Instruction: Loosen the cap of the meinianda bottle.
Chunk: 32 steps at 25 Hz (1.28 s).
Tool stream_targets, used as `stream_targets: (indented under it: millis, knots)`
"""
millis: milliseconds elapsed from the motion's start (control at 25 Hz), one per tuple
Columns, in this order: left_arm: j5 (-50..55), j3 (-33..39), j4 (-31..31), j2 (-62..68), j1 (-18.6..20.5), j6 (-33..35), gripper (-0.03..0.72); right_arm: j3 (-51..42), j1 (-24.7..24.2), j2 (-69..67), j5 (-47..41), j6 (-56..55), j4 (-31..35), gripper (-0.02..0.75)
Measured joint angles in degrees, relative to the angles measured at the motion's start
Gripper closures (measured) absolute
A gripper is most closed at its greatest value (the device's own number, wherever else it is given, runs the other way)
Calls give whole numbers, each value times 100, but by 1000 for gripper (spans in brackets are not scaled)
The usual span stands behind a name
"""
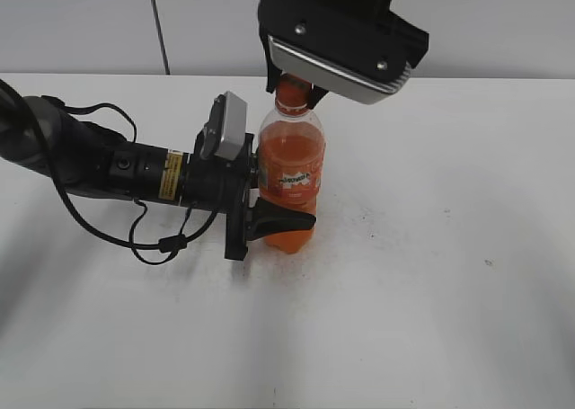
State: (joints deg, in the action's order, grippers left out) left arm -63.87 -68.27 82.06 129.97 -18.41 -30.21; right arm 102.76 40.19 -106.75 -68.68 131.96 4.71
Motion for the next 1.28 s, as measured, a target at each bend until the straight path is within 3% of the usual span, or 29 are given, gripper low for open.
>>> stream_targets:
  millis: [560, 1280]
  knots:
    - [16, 0, -16, 0, 0, -48, 304, 0, 0, 5, 29, 2470, -118, 464]
    - [43, 0, -45, 0, 6, -178, 304, -12, 7, 234, -63, 2477, -202, 465]
